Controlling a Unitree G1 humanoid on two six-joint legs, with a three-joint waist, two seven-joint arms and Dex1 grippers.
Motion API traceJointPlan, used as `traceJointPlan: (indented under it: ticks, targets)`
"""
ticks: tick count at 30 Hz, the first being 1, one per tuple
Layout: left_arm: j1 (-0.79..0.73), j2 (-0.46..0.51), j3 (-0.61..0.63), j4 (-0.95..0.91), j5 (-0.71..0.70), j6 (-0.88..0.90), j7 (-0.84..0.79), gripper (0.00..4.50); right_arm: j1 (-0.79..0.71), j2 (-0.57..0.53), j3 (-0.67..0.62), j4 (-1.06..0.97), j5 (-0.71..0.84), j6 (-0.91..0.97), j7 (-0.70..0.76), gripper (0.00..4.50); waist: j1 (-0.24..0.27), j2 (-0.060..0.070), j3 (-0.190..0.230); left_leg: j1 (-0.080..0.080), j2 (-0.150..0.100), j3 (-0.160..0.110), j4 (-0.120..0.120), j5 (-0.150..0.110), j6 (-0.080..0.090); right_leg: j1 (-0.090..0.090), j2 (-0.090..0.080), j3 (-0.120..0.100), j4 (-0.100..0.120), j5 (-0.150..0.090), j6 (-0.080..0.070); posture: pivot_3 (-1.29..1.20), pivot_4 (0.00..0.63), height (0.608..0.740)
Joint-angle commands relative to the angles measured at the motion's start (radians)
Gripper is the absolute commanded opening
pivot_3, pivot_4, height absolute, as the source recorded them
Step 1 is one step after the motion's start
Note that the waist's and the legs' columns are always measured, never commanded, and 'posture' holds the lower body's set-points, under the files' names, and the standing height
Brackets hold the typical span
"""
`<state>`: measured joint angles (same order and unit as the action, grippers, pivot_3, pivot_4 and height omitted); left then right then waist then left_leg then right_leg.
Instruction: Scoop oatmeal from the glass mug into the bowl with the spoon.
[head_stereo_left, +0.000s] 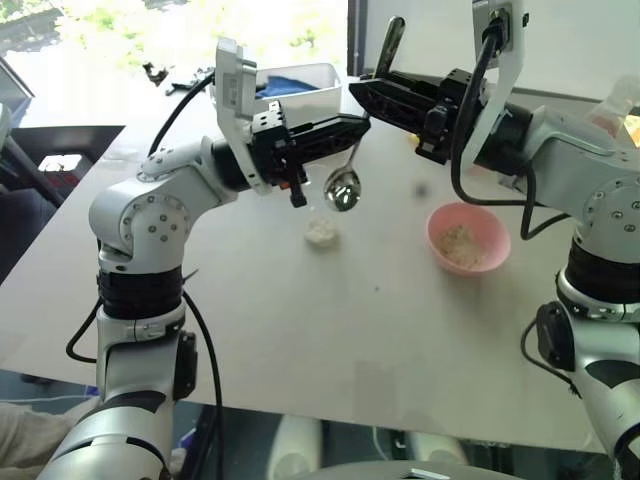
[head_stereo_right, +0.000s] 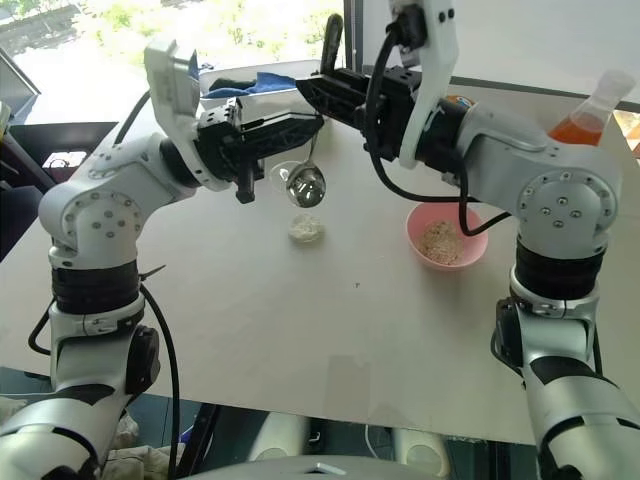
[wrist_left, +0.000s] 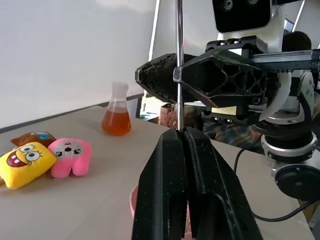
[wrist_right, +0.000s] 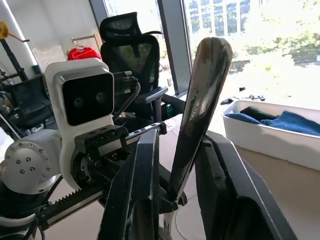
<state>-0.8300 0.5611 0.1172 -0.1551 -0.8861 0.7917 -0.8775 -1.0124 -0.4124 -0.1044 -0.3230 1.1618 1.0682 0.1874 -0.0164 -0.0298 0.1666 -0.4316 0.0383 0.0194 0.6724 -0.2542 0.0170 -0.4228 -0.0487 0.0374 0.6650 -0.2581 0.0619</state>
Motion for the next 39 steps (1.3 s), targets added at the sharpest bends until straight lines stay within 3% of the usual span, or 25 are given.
traceJointPlan:
  ticks: [1, 7, 8, 10, 19, 22, 25, 27, 39]
  targets:
    - [-0.009, 0.020, 0.020, -0.027, -0.006, -0.002, -0.011, 0.00, 0.026, -0.131, -0.154, -0.009, 0.118, 0.020, 0.092, 1.11, 0.006, 0.000, 0.000, 0.000, 0.000, 0.000, 0.000, 0.000, 0.000, 0.000, 0.000, 0.000, 0.000, 0.000, 0.000, 0.00, 0.150, 0.740]
    - [-0.003, 0.031, 0.017, -0.021, -0.004, -0.008, -0.024, 0.00, 0.049, -0.189, -0.168, 0.010, 0.178, 0.022, 0.121, 1.11, -0.003, 0.001, 0.001, 0.000, 0.000, 0.001, 0.001, 0.000, 0.001, 0.002, 0.000, 0.000, -0.002, 0.000, 0.000, 0.00, 0.150, 0.740]
    - [-0.003, 0.031, 0.018, -0.022, -0.004, -0.008, -0.024, 0.00, 0.051, -0.194, -0.165, 0.010, 0.181, 0.023, 0.125, 0.54, -0.005, 0.002, 0.001, 0.001, 0.000, 0.000, 0.001, 0.000, 0.001, 0.002, 0.001, 0.001, -0.001, 0.000, 0.000, 0.00, 0.150, 0.740]
    - [-0.003, 0.031, 0.018, -0.022, -0.006, -0.007, -0.025, 0.00, 0.056, -0.201, -0.153, 0.003, 0.180, 0.021, 0.132, 0.09, -0.004, 0.003, 0.002, 0.002, 0.001, 0.000, 0.001, 0.000, 0.001, 0.002, 0.002, 0.001, 0.000, 0.000, 0.000, 0.00, 0.150, 0.740]
    - [0.001, 0.026, 0.013, -0.050, -0.052, 0.034, -0.033, 0.00, 0.061, -0.180, -0.118, 0.008, 0.144, -0.025, 0.159, 0.09, 0.001, 0.003, 0.002, 0.000, 0.000, 0.000, 0.002, 0.000, 0.001, 0.002, 0.001, 0.001, 0.000, 0.000, 0.000, 0.00, 0.150, 0.740]
    - [-0.003, 0.019, 0.014, -0.051, -0.057, 0.041, -0.028, 0.00, 0.064, -0.173, -0.112, 0.018, 0.123, -0.034, 0.157, 0.92, 0.002, 0.003, 0.002, 0.000, 0.000, 0.000, 0.002, 0.000, 0.001, 0.002, 0.001, 0.001, 0.000, 0.000, 0.000, 0.00, 0.150, 0.740]
    - [-0.009, 0.017, 0.011, -0.052, -0.066, 0.049, -0.027, 0.00, 0.067, -0.169, -0.103, 0.002, 0.119, -0.036, 0.162, 2.37, 0.002, 0.003, 0.002, 0.000, 0.000, 0.000, 0.002, 0.000, 0.001, 0.002, 0.001, 0.001, 0.000, 0.000, 0.000, 0.00, 0.150, 0.740]
    - [-0.011, 0.014, 0.005, -0.055, -0.070, 0.054, -0.029, 0.00, 0.067, -0.165, -0.098, -0.002, 0.122, -0.033, 0.165, 3.11, 0.002, 0.003, 0.002, 0.001, 0.000, 0.000, 0.002, 0.000, 0.001, 0.002, 0.001, 0.001, 0.000, 0.000, 0.000, 0.00, 0.150, 0.740]
    - [-0.024, -0.003, -0.028, -0.052, -0.065, 0.058, -0.057, 0.00, 0.047, -0.138, -0.066, 0.016, 0.115, -0.038, 0.194, 3.11, 0.002, 0.003, 0.002, 0.000, 0.000, 0.000, 0.002, 0.000, 0.001, 0.002, 0.001, 0.001, 0.000, 0.000, 0.000, 0.00, 0.150, 0.740]
